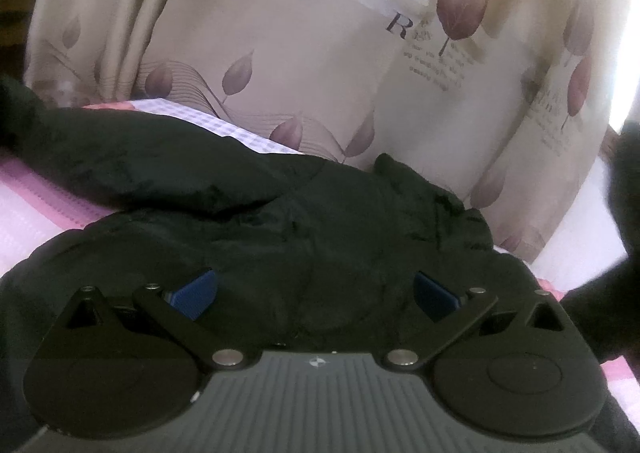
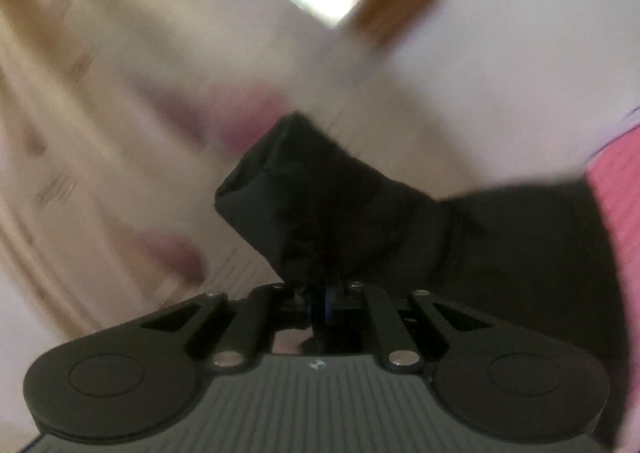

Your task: Fold large clothes

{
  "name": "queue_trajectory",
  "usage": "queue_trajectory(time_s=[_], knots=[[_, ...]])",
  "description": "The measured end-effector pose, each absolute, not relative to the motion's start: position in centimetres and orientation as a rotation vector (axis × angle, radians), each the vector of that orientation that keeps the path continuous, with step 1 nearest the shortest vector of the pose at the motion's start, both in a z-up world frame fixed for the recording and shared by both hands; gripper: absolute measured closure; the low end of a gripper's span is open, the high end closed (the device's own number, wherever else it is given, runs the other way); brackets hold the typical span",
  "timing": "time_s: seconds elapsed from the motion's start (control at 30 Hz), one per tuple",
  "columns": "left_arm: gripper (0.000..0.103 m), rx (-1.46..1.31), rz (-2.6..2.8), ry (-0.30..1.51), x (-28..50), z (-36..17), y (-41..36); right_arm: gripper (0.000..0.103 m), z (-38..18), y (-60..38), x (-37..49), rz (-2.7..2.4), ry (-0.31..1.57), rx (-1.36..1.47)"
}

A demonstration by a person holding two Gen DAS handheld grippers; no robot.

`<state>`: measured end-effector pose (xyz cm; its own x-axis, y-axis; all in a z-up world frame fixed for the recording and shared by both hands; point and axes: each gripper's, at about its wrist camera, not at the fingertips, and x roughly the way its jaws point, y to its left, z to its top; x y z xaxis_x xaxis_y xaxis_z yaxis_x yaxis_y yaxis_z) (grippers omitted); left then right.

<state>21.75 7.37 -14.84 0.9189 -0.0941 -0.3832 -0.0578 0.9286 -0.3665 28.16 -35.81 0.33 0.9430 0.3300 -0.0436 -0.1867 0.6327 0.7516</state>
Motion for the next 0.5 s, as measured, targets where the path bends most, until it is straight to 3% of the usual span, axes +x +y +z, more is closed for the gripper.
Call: queue_trajectory(time_s=[0.5], knots=[[0.0,-0.472,-0.039,0.383,21.6,-15.1,8.6,0.098,-9.4,-13.9,37.5,0.536,0.482,0.721]])
